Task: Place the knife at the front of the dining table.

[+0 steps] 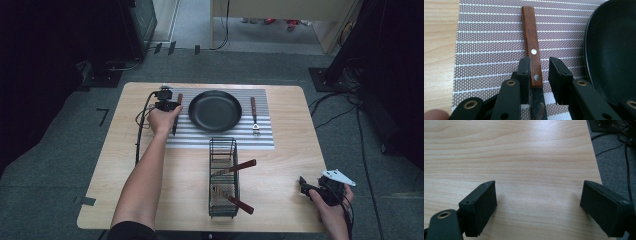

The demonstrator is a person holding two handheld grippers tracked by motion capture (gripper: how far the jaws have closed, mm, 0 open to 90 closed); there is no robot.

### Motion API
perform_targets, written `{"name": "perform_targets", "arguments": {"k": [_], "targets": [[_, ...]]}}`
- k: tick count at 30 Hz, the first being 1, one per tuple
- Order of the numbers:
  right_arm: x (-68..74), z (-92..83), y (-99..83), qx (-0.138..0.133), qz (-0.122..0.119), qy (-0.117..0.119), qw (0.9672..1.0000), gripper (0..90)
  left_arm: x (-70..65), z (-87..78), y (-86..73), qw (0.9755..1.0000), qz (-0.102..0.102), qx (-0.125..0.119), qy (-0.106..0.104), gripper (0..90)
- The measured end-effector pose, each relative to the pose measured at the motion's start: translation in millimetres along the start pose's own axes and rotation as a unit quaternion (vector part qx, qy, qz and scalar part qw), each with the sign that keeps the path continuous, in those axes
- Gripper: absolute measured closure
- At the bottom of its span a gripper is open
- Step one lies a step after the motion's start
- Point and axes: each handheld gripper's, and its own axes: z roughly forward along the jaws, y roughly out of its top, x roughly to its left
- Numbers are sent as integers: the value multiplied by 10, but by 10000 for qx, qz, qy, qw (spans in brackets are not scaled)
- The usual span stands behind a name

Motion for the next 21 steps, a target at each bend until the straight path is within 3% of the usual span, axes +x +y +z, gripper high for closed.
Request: {"name": "perform_targets", "arguments": {"k": [7,10,17,21], "targets": [[-5,-1,0,-2,1,13,10000,131,32,48,6,9996,-258,-63,118,780],[-5,-1,0,-2,1,12,10000,131,58,58,16,9987,-487,-108,94,780],[-6,-1,0,-4,1,14,10000,131,64,62,12,9981,-594,-154,87,780],[-5,-1,0,-3,1,12,10000,131,61,66,5,9982,-559,-181,85,772]]}}
